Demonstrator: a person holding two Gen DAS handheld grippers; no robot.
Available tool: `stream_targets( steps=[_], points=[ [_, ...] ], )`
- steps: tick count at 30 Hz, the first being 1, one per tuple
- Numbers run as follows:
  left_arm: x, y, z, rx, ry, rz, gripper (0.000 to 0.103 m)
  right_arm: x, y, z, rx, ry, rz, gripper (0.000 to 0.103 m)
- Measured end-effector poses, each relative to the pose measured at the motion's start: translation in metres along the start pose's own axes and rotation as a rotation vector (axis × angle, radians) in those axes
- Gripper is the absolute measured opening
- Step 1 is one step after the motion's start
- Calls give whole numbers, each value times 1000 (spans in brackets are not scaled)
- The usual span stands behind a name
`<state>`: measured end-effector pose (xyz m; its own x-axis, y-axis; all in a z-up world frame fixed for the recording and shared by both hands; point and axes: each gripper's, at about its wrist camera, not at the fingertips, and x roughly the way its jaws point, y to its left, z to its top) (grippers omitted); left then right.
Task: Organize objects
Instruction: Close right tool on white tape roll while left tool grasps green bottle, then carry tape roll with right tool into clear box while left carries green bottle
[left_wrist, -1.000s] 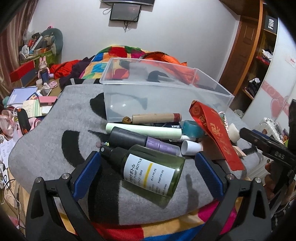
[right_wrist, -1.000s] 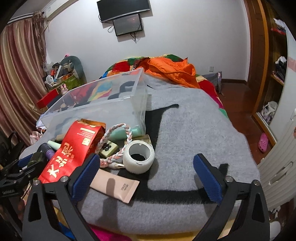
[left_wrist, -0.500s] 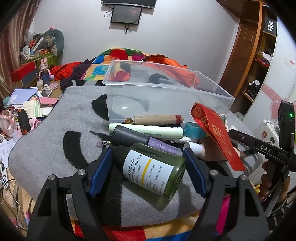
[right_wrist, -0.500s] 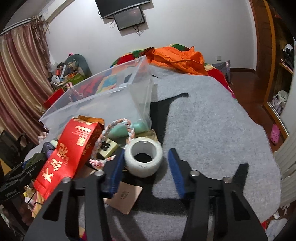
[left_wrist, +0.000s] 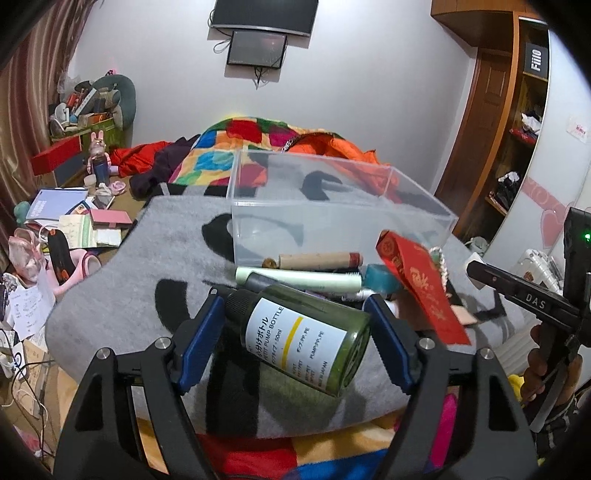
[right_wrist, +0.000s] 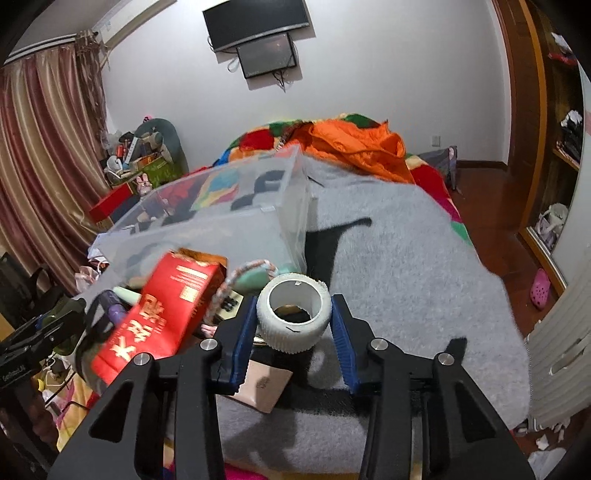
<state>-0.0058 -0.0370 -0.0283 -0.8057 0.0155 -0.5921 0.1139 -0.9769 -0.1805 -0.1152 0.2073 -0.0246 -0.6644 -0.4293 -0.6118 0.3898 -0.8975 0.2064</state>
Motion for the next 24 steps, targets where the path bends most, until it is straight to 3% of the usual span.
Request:
stream_targets(
  steps=[17, 24],
  points=[
    [-10, -18, 61, 75, -110, -9, 77, -26, 39, 34, -144, -83, 58, 36],
    [8, -22, 79, 83, -95, -18, 77, -14, 37, 53, -147, -85, 69, 36]
  ],
)
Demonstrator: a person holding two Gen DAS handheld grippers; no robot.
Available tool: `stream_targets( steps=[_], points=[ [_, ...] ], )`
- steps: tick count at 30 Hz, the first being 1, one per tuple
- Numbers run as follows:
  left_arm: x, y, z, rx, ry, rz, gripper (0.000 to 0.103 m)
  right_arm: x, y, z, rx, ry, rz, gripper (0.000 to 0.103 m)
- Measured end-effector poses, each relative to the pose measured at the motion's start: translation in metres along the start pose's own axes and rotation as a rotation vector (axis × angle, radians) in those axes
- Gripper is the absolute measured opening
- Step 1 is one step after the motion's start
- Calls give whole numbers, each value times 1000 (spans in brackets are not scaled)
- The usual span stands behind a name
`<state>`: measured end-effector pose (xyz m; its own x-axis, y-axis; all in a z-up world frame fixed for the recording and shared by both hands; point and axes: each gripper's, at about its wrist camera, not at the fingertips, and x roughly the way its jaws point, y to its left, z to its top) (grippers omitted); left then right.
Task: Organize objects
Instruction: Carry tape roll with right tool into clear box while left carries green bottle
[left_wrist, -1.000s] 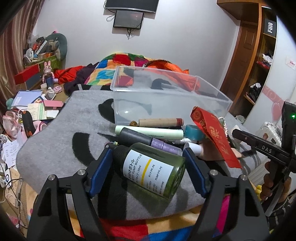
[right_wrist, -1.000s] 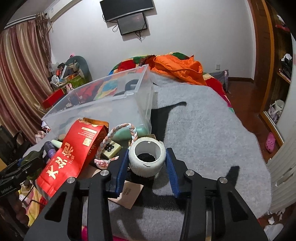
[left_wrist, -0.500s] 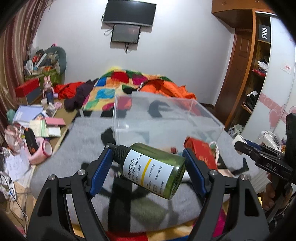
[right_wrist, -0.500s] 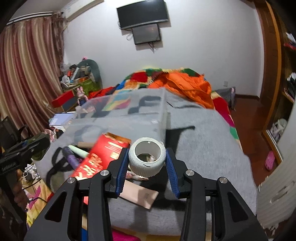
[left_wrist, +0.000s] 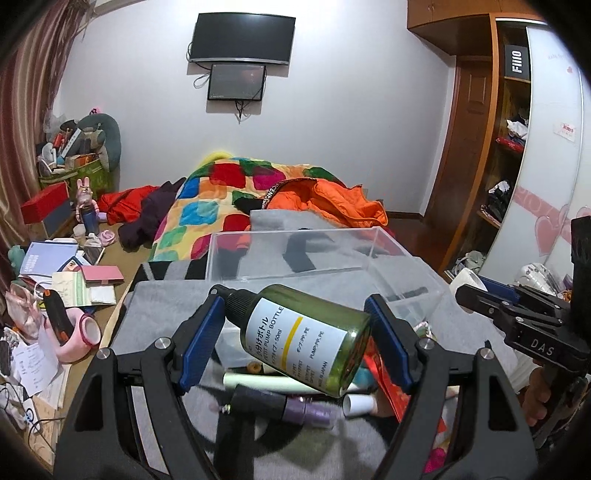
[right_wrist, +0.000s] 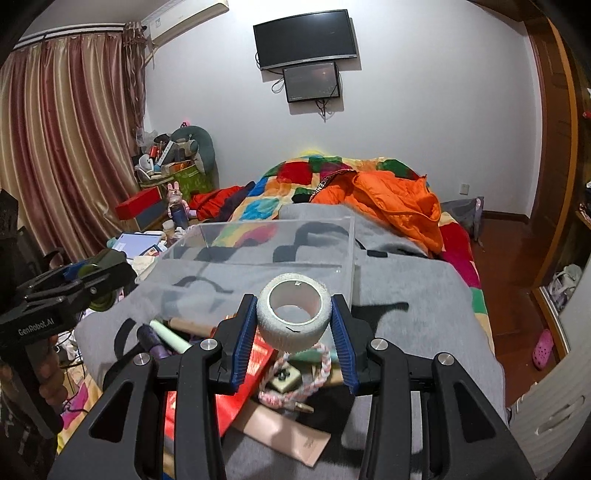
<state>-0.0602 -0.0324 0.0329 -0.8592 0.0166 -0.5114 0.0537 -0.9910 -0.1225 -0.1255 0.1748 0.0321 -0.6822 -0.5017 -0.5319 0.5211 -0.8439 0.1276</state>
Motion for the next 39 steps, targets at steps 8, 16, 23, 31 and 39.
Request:
stream_targets(
  steps=[8, 16, 23, 31, 39],
  points=[
    [28, 2, 16, 13, 33, 8, 77, 24, 0, 17, -13, 13, -15, 36],
    [60, 5, 22, 15, 102, 2, 77, 54, -2, 25, -17, 58, -2, 36],
    [88, 7, 21, 17, 172, -15, 77, 80, -4, 29, -17, 105, -5, 36],
    [112, 1, 19, 58, 226, -21, 77, 105, 2, 31, -39, 163, -26, 36],
    [128, 5, 14, 51, 266, -19, 77, 121, 11, 28, -92, 198, -42, 37]
  ],
)
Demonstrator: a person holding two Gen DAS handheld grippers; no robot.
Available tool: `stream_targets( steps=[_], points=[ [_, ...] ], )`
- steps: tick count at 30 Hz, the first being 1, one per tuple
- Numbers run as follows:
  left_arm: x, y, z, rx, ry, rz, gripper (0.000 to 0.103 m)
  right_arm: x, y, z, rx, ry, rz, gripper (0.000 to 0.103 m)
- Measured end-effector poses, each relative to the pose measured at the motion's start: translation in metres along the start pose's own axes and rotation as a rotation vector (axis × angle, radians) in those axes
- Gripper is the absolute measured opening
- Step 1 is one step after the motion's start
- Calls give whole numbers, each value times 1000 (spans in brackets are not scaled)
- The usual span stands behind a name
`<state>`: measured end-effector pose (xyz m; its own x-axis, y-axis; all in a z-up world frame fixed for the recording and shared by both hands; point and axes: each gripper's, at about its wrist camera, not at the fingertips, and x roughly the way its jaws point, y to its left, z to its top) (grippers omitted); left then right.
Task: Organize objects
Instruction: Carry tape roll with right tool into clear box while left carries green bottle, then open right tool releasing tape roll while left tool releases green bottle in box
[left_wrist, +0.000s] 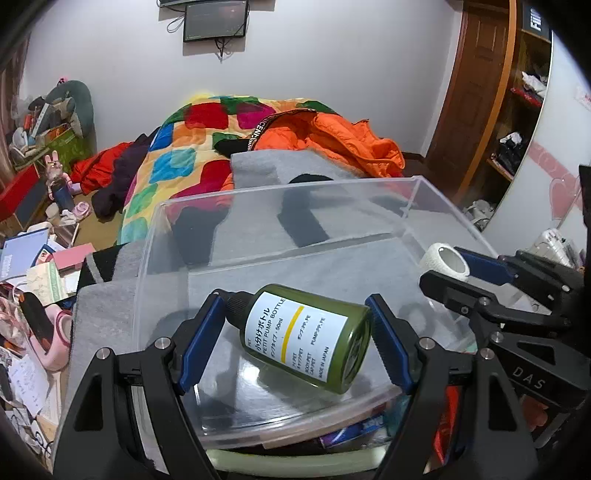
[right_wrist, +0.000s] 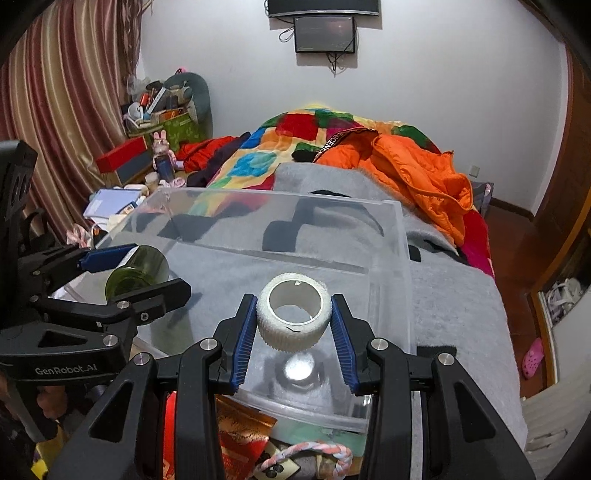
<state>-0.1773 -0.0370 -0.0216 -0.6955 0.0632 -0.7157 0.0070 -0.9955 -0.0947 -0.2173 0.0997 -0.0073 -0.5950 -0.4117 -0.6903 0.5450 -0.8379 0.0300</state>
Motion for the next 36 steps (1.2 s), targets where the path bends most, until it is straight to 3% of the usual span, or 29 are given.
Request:
stream_targets(
  steps=[8, 10, 12, 21, 28, 30, 36],
  points=[
    [2, 2, 0, -6, 10, -4, 80, 3, 1, 2, -8, 6, -4, 38],
    [0, 2, -1, -7, 7, 1, 82, 2, 1, 3, -4, 8, 3, 41],
    [-2, 1, -2, -4, 9, 4, 82, 0, 1, 2, 2, 3, 7, 51],
    [-29, 1, -4, -5, -41, 24, 90, -24, 2, -1, 0, -43, -13, 68],
    [-60, 3, -7, -6, -90, 38, 96, -49, 8, -9, -10, -71, -29, 75],
    [-68, 4, -9, -10, -100, 33, 97, -57, 9, -12, -4, -80, -25, 82],
    [-84, 7, -22, 0, -110, 50, 98, -70, 12, -23, 18, -82, -14, 83]
  ],
)
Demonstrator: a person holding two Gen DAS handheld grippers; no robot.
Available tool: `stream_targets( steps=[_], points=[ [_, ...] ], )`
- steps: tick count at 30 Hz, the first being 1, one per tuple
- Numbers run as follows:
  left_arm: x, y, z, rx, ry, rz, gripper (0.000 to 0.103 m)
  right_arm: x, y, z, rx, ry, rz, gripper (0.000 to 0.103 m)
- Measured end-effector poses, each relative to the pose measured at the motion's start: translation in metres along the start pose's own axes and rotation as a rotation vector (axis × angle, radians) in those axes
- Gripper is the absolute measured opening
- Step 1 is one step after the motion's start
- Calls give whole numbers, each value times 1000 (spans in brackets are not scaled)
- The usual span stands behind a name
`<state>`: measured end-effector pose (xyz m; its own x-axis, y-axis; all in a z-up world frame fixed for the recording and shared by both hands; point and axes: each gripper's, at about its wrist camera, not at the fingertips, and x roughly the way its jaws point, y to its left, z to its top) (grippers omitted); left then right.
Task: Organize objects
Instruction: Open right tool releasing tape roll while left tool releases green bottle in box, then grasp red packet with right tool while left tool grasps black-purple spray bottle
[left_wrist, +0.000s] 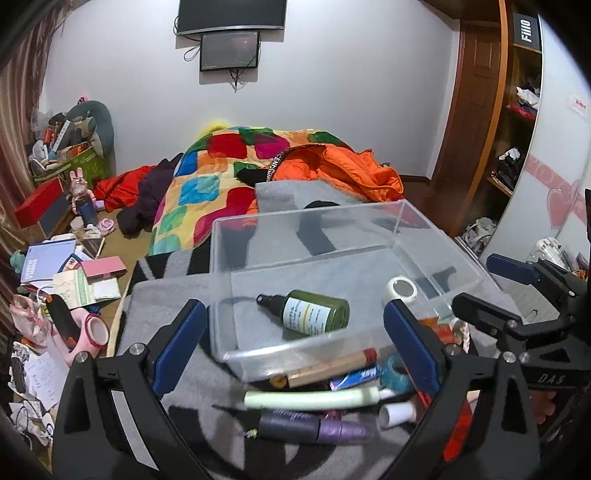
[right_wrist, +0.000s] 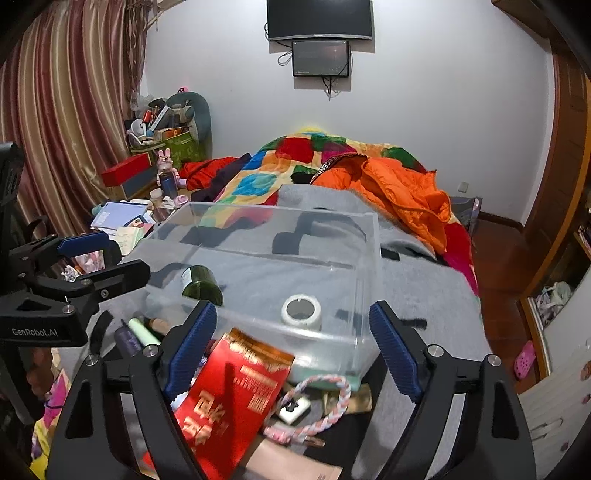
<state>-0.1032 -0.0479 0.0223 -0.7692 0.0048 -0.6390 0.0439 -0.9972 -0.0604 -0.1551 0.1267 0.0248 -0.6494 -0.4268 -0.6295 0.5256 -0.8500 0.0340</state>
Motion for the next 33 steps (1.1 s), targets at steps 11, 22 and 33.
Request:
stream_targets(
  steps=[11, 22, 33],
  points=[
    [-11, 7, -40, 7, 40, 12, 98, 3, -4, -25, 112, 58, 52, 83],
    [4, 13, -74, -23, 107, -7, 98, 20, 17, -40, 108, 117, 50, 83],
    [15, 17, -88, -61, 115, -30, 95, 40, 21, -47, 134, 161, 79, 81]
  ],
)
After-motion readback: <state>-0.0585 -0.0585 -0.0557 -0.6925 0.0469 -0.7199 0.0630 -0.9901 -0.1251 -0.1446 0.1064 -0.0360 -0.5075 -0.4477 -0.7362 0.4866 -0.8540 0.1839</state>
